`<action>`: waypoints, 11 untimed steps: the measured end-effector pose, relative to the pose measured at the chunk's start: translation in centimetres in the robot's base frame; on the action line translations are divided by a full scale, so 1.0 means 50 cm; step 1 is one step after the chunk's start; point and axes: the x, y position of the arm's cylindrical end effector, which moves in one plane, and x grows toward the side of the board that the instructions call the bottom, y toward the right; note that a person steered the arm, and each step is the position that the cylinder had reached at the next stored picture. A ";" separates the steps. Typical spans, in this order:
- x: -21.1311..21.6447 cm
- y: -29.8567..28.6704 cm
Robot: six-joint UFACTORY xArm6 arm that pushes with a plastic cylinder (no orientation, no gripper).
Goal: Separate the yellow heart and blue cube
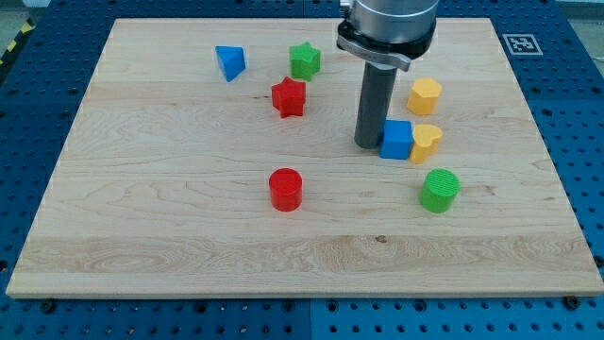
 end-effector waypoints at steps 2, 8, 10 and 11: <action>-0.024 -0.018; -0.032 0.129; -0.007 0.106; 0.007 0.094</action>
